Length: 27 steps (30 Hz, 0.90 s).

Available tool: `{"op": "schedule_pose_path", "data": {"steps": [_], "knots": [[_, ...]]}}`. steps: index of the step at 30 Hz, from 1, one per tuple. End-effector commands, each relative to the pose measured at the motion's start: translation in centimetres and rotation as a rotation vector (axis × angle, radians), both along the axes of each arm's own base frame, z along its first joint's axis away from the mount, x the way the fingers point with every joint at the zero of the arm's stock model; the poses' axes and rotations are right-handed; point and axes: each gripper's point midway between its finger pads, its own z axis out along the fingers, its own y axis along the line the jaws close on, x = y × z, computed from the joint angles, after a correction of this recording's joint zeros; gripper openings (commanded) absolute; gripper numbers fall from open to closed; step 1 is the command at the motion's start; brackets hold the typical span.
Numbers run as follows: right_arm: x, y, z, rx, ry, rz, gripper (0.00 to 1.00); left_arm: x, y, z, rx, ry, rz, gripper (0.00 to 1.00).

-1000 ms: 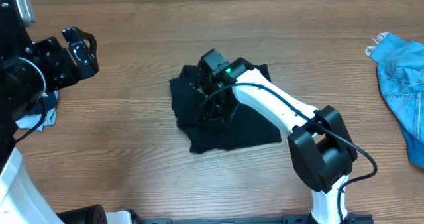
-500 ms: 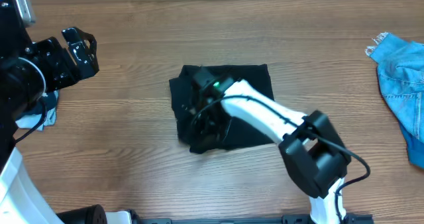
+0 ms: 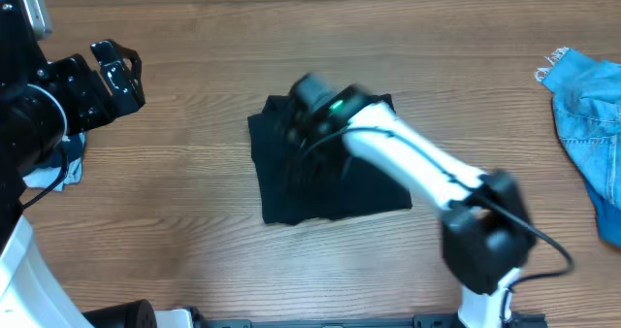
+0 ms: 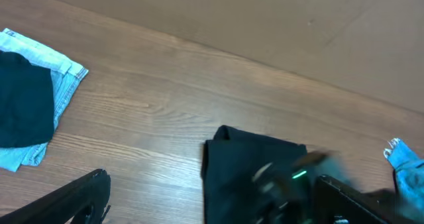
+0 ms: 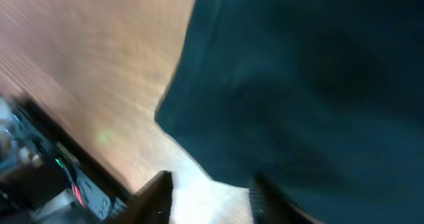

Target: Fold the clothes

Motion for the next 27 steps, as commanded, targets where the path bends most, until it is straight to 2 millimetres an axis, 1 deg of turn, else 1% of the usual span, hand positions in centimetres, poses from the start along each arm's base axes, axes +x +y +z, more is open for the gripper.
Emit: {"op": "schedule_pose_path", "data": {"steps": [1, 2, 3, 4, 5, 6, 8, 10, 11, 12, 13, 15, 16, 17, 20, 22, 25, 27], "knots": [[6.5, -4.6, 7.4, 0.099, -0.183, -0.177, 0.66, 0.0, -0.2, 0.1, 0.005, -0.006, -0.016, 1.00], [7.9, -6.5, 7.7, 0.102, -0.187, -0.233, 0.72, 0.0, -0.2, 0.1, 0.005, -0.006, -0.016, 1.00], [8.9, -8.2, 7.7, 0.105, -0.184, -0.277, 0.75, 0.0, -0.2, 0.1, 0.005, -0.006, -0.016, 1.00], [10.0, -10.2, 7.6, 0.100, -0.182, -0.329, 0.79, 0.0, -0.2, 0.1, 0.005, -0.006, -0.016, 1.00], [11.0, -12.5, 7.4, 0.106, -0.180, -0.378, 0.85, 0.0, -0.2, 0.1, 0.005, -0.006, -0.016, 1.00], [11.6, -14.1, 7.4, 0.116, -0.177, -0.406, 0.86, 0.0, -0.2, 0.1, 0.005, -0.006, -0.016, 1.00], [12.5, -18.2, 6.8, 0.166, -0.152, -0.470, 0.93, 0.0, -0.2, 0.1, 0.005, -0.006, -0.016, 1.00], [12.7, -20.3, 6.1, 0.182, -0.119, -0.524, 0.96, 0.0, -0.2, 0.1, 0.005, -0.006, -0.016, 1.00], [12.6, -22.2, 4.6, 0.178, -0.077, -0.576, 1.00, 0.0, -0.2, 0.1, 0.005, -0.006, -0.016, 1.00], [12.4, -22.9, 3.8, 0.171, -0.057, -0.591, 1.00, 0.0, -0.2, 0.1, 0.005, -0.006, -0.016, 1.00], [12.1, -23.4, 2.7, 0.163, -0.030, -0.598, 1.00, 0.0, -0.2, 0.1, 0.005, -0.006, -0.016, 1.00], [11.5, -23.7, 0.7, 0.149, 0.019, -0.597, 1.00, 0.0, -0.2, 0.1, 0.005, -0.006, -0.016, 1.00], [10.9, -23.6, -0.9, 0.139, 0.063, -0.596, 1.00, 0.0, -0.2, 0.1, 0.005, -0.006, -0.016, 1.00], [10.4, -23.4, -2.2, 0.142, 0.092, -0.581, 1.00, 0.0, -0.2, 0.1, 0.005, -0.006, -0.016, 1.00], [9.3, -22.7, -5.2, 0.176, 0.158, -0.562, 1.00, 0.0, -0.2, 0.1, 0.005, -0.006, -0.016, 1.00], [8.6, -21.9, -6.3, 0.227, 0.193, -0.558, 1.00, 0.0, -0.2, 0.1, 0.005, -0.006, -0.016, 1.00], [7.8, -21.0, -7.3, 0.292, 0.207, -0.542, 1.00, 0.0, -0.2, 0.1, 0.005, -0.006, -0.016, 1.00], [7.4, -20.7, -7.8, 0.306, 0.215, -0.540, 1.00, 0.0, -0.2, 0.1, 0.005, -0.006, -0.016, 1.00]]}}
